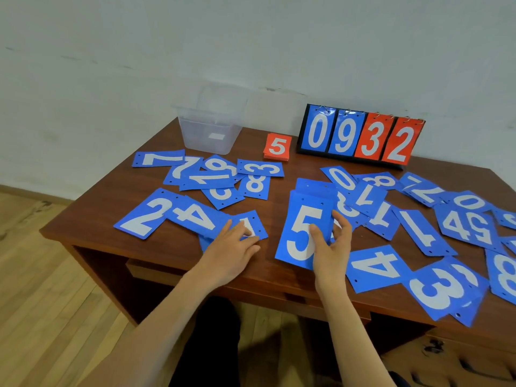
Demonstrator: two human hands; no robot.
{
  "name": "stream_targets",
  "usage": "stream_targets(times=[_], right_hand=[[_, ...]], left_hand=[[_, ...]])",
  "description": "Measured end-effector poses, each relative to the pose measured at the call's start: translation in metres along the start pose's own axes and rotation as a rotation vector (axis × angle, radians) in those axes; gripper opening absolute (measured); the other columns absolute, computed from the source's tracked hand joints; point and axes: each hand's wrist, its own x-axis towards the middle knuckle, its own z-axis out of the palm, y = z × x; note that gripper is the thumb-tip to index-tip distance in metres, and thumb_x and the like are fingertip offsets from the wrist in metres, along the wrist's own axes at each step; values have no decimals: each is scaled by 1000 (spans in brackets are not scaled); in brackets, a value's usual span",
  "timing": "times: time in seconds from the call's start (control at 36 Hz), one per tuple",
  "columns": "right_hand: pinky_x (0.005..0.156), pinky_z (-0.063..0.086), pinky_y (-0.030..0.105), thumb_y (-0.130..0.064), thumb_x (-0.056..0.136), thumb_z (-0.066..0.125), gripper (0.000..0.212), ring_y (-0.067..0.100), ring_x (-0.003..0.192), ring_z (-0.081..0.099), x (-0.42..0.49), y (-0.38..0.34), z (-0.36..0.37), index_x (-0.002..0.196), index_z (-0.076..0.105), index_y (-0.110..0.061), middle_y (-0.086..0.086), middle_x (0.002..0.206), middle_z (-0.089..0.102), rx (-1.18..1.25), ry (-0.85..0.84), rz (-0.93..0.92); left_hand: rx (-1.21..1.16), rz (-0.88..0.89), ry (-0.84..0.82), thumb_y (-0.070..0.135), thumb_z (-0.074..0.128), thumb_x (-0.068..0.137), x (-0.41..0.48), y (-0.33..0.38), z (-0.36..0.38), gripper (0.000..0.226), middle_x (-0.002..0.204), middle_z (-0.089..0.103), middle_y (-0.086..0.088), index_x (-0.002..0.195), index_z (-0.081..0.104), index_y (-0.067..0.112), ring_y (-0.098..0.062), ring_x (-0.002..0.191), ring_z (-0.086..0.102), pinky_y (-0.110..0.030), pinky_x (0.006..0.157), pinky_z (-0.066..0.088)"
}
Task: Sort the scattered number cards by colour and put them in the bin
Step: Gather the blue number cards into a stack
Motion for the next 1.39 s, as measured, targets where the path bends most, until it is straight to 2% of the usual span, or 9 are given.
stream_targets(times=[0.19,0.39,0.53,0.67,0.83,0.94,1.11,1.28,1.39], right_hand=[[59,57,21,-16,90,63,41,7,94,66,8,3,-15,121,44,-34,-9,116,56,-11,41,20],[68,59,28,-15,90,63,43,-7,88,63,14,3,-30,124,45,-33,-24,109,51,-30,58,18],[62,58,25,-14,89,63,42,-1,87,66,19,6,-31,122,44,-35,-19,110,54,7,49,30],[71,60,35,-19,89,65,44,17,111,61,21,11,-23,120,44,-41,-4,129,53,-6,45,56],[70,60,31,-18,89,64,41,15,107,63,17,15,-9,117,45,-41,-2,125,56,27,-7,35],[82,57,45,-23,88,66,45,20,121,54,13,15,-2,103,46,-60,-4,130,54,-13,-27,28],[66,59,27,-20,89,65,43,14,110,61,10,9,-8,120,45,-40,-2,130,53,4,-22,30],[59,58,25,-19,89,64,42,12,101,64,8,5,-17,121,45,-38,-4,129,50,13,-1,45],[61,59,28,-18,89,64,41,13,97,66,8,3,-22,120,44,-38,-6,124,54,16,5,41]], left_hand=[[175,47,-144,40,27,102,44,27,11,47,136,33,-3,146,32,24,-23,129,30,-39,112,21],[-176,-105,-121,34,34,102,70,17,4,44,149,22,-3,146,31,28,-22,139,17,-37,114,21],[-96,-118,218,26,48,98,42,-1,-11,36,132,46,-11,130,52,11,-26,125,40,-37,102,35],[-57,-132,86,33,46,98,1,-21,-23,27,117,56,8,111,65,21,-11,112,49,-26,87,43],[144,-184,-20,37,37,100,-13,-41,-26,42,145,41,6,138,48,23,-12,136,32,-30,110,28],[244,-315,-35,39,29,101,-7,-54,-24,45,150,32,4,143,40,25,-16,140,23,-35,112,22],[264,-422,2,34,28,102,11,-61,-24,46,150,30,-4,144,36,17,-23,139,22,-37,111,22],[24,-199,204,16,48,98,28,-38,-23,40,142,42,-9,137,47,12,-24,133,34,-34,109,29],[-204,74,-152,39,53,94,38,-7,-25,55,152,28,9,144,34,30,-8,141,17,-27,113,18]])
